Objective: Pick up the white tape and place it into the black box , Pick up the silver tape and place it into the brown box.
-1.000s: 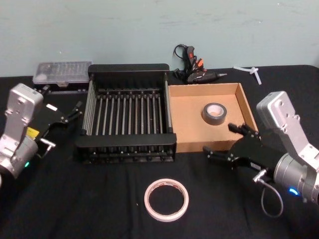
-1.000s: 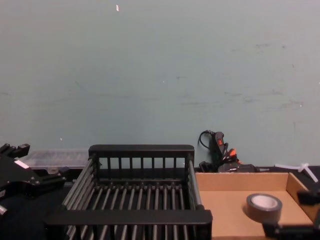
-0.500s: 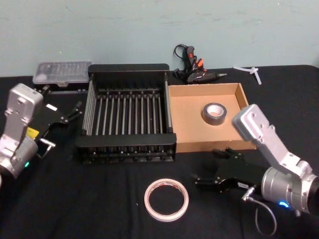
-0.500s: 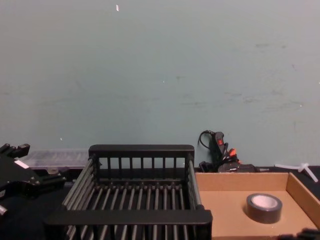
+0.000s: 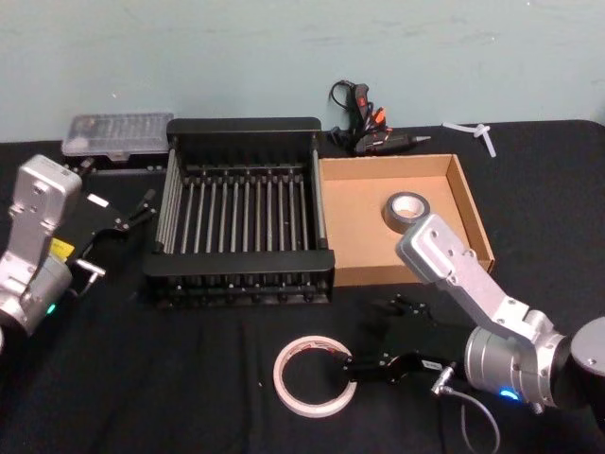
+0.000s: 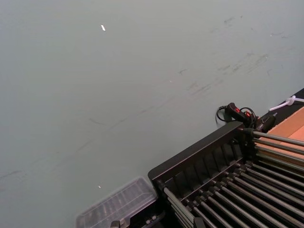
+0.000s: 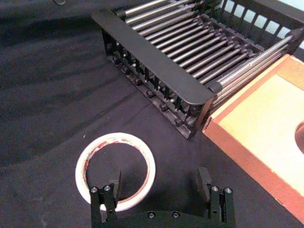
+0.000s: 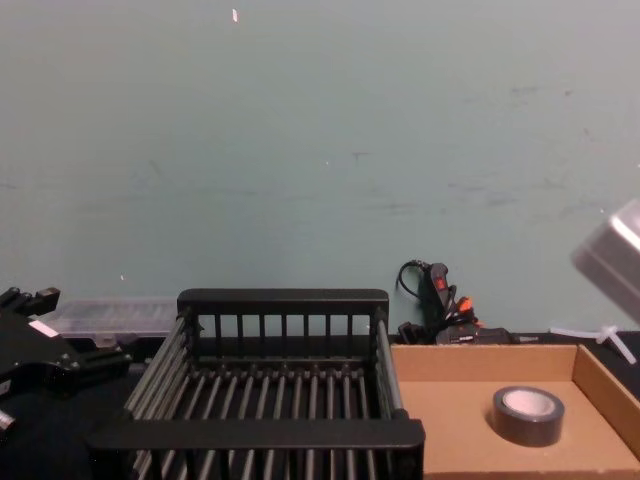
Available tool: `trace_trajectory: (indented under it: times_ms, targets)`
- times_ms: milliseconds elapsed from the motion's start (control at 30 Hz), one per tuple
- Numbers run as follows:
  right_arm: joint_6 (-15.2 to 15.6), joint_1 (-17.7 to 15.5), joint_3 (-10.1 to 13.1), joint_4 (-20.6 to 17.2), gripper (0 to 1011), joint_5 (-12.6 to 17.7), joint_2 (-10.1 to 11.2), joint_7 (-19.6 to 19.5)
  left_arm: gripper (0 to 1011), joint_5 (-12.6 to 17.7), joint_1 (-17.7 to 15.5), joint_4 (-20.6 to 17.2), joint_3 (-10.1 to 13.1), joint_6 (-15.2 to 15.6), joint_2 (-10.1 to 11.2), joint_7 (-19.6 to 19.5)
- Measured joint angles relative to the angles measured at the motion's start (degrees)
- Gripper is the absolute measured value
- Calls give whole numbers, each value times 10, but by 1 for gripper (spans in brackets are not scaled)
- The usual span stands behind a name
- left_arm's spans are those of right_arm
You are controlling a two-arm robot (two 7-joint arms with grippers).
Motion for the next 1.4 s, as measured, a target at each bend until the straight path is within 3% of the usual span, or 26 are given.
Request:
trace_trajectory:
  times_ms: [733,1400]
  targets:
    - [13,54,-59,46,1002,-23,-6,25,1001,0,0,0,0,0,0,0]
    - [26,95,-84,75,1002,-27,-4,51,1001,0,0,0,0,0,0,0]
